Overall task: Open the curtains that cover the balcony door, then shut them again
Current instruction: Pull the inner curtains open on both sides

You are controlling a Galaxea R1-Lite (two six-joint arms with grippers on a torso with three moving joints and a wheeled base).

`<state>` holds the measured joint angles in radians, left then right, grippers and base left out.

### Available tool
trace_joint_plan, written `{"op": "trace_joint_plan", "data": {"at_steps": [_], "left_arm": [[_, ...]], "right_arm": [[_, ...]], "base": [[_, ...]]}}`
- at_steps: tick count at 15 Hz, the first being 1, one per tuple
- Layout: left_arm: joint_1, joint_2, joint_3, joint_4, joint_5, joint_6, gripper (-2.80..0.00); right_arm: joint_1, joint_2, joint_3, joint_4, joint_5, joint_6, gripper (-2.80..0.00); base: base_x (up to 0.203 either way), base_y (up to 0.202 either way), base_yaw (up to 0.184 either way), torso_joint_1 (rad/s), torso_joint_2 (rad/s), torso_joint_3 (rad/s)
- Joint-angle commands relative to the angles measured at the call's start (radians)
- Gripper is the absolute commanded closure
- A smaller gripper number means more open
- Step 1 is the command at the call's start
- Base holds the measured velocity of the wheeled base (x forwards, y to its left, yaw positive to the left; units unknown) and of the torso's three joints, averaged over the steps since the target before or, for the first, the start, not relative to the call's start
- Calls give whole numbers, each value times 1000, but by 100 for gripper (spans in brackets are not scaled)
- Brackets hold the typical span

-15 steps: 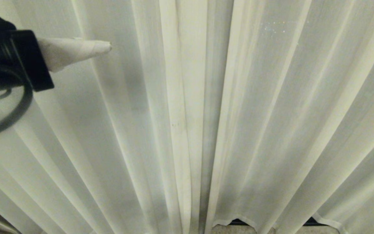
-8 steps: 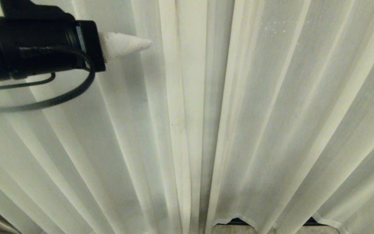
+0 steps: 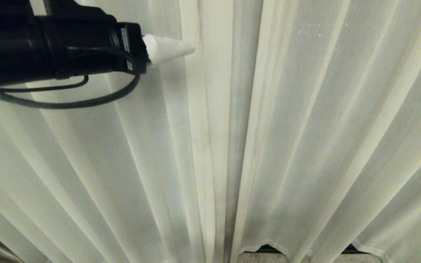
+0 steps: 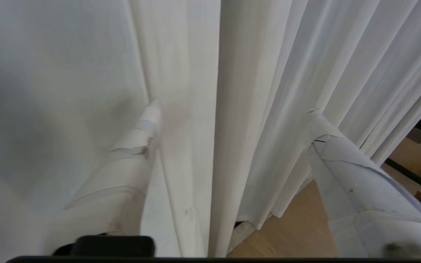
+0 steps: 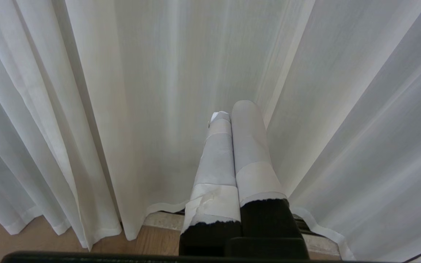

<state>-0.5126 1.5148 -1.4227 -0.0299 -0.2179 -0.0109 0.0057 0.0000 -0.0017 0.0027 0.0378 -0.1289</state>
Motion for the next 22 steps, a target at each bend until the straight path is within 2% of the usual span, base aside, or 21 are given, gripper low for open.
{"op": "trace_joint_plan", "data": {"at_steps": [1,4,9,16,18,22], "left_arm": [[-13,75,-67,1,6,3,-280],[-34,153,-176,5,33,4,-280],[-41,276,-346,12,115,3,-280],[-40,434,-558,32,260,21,-280],[-40,449,-565,30,270,62,-280],[-37,459,-565,27,282,66,-280]], "right_arm": [[0,2,0,-1,1,-1,0],[0,2,0,-1,1,-1,0],[0,2,0,-1,1,-1,0],[0,2,0,0,1,-1,0],[0,2,0,0,1,-1,0],[0,2,0,0,1,-1,0]], "base": [[0,0,0,0,0,0],[0,0,0,0,0,0],[0,0,0,0,0,0],[0,0,0,0,0,0],[0,0,0,0,0,0],[0,0,0,0,0,0]]}}
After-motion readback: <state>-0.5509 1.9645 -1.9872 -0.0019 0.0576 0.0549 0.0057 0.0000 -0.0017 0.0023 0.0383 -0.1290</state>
